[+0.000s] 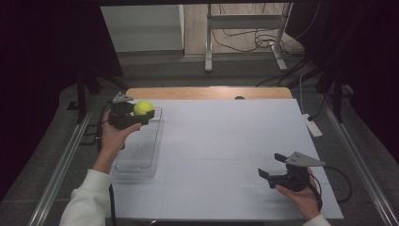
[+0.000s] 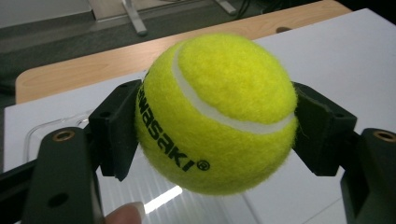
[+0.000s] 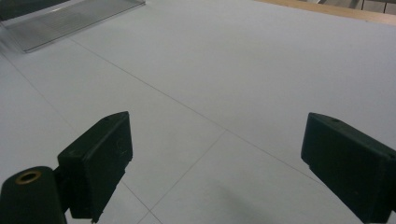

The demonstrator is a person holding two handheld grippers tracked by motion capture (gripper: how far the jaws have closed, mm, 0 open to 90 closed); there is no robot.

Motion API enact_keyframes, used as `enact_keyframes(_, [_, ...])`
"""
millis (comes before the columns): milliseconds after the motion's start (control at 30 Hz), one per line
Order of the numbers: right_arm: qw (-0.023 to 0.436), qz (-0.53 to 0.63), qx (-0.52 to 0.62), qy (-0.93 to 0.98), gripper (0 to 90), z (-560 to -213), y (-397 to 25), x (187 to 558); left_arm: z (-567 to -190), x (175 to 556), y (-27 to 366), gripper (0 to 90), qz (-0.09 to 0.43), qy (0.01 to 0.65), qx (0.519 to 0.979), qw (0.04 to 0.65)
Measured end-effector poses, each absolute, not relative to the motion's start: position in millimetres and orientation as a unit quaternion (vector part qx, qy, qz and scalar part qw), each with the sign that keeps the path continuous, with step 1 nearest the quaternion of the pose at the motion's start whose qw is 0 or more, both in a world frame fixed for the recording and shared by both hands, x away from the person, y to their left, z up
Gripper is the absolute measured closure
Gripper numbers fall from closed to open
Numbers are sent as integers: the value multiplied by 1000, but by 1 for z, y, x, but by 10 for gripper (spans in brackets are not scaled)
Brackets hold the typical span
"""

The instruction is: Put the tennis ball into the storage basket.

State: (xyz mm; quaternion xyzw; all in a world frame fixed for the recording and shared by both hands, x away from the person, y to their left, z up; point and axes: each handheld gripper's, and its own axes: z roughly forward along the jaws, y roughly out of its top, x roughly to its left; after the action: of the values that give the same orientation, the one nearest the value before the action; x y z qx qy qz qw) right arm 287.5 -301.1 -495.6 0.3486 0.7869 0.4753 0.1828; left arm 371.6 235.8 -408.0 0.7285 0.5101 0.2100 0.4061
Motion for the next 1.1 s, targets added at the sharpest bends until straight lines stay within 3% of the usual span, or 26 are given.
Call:
enact_keyframes(433, [181, 470, 347, 791, 93, -498, -299, 288, -426, 389, 257, 266, 207, 549, 716, 378])
enact_keyframes(1100, [180, 468, 346, 793, 94, -499, -301, 287, -430, 400, 259, 265, 213, 560, 718, 354])
